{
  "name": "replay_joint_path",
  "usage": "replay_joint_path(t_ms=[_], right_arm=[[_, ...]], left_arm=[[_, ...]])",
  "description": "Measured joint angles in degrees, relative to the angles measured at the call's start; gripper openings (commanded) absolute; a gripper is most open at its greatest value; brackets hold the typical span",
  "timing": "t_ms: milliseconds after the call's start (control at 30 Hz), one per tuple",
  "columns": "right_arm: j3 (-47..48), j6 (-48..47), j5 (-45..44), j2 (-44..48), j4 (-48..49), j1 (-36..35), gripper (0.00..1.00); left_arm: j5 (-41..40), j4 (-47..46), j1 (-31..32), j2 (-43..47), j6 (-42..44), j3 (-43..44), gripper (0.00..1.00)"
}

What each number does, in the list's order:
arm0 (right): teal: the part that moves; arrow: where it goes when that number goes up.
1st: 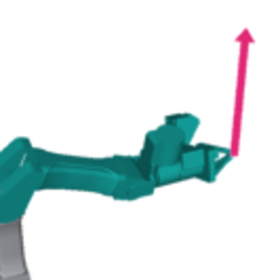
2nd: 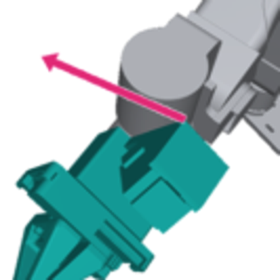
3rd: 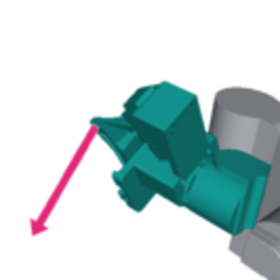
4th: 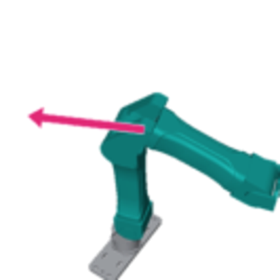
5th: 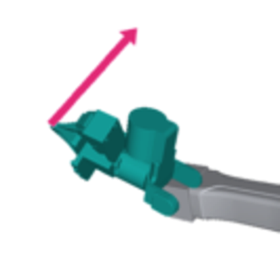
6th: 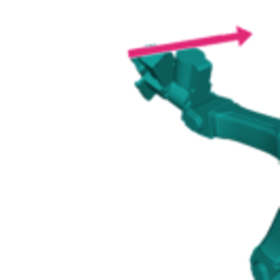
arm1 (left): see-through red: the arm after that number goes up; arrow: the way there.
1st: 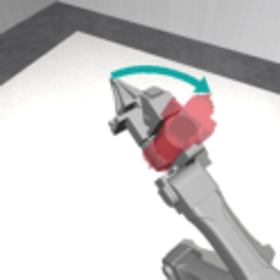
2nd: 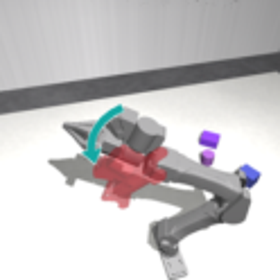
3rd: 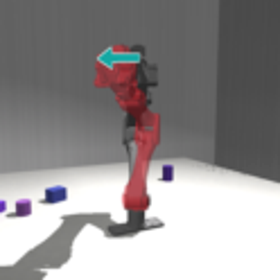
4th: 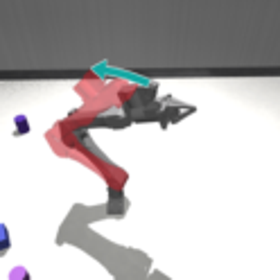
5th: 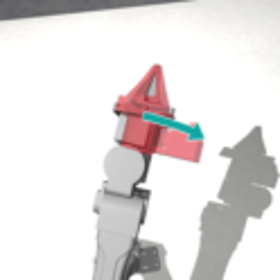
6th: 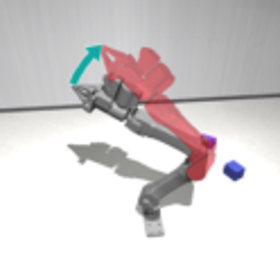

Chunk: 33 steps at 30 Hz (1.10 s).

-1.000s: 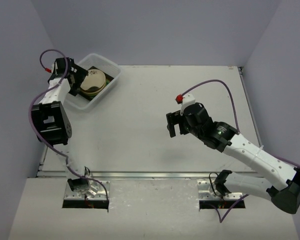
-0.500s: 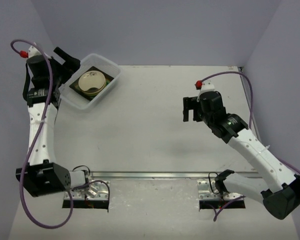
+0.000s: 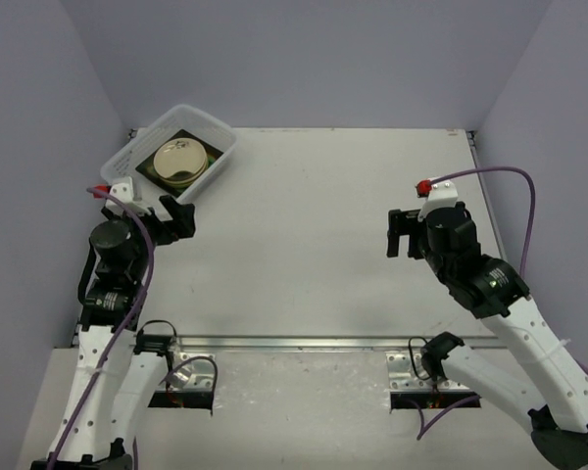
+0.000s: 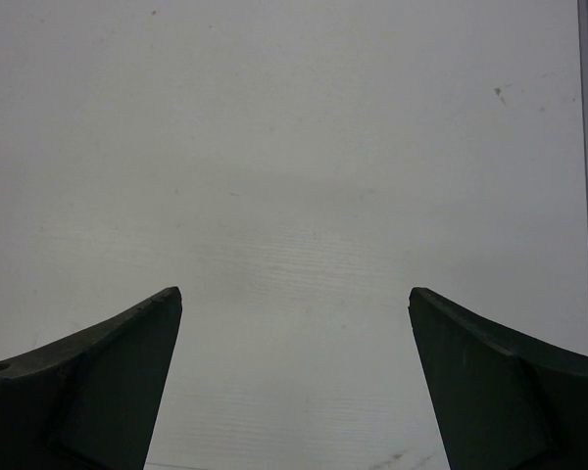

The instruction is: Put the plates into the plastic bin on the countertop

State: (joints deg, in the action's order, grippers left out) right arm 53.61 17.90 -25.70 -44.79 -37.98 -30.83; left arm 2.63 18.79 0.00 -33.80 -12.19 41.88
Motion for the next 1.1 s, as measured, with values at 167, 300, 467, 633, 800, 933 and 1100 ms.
replay_joint_path(t_ms=[167,300,467,633,800,933,1100], right_arm=[[-3.7,-0.2,-0.9,3.7,-1.6,0.0,0.99],[-4.7,-0.1,-1.4,3.9,-2.0,0.0,0.99],[-5.2,0.0,-2.4,4.0,-2.3,0.0,0.99],[-5.2,0.0,-2.7,5.4,-2.4,0.0,0.99],[-5.4,0.0,-2.8,7.0,-2.4,0.0,0.99],[-5.5,0.0,-2.9,7.2,-2.4,0.0,0.99],[-5.9,0.1,-2.9,7.2,-2.4,0.0,0.99]], left_arm=[[-3.0,-0.4,3.9,2.9,1.5,-5.2,1.0],[-6.0,-0.3,5.8,4.4,2.1,-5.8,1.0],[-9.5,-0.7,6.4,7.0,2.5,-5.8,1.0],[-11.0,-1.1,6.8,7.8,2.7,-5.8,1.0],[-11.4,-1.1,7.0,7.7,2.7,-5.8,1.0],[-11.6,-1.1,7.1,7.7,2.7,-5.8,1.0],[-12.0,-1.1,7.2,7.7,2.7,-5.8,1.0]])
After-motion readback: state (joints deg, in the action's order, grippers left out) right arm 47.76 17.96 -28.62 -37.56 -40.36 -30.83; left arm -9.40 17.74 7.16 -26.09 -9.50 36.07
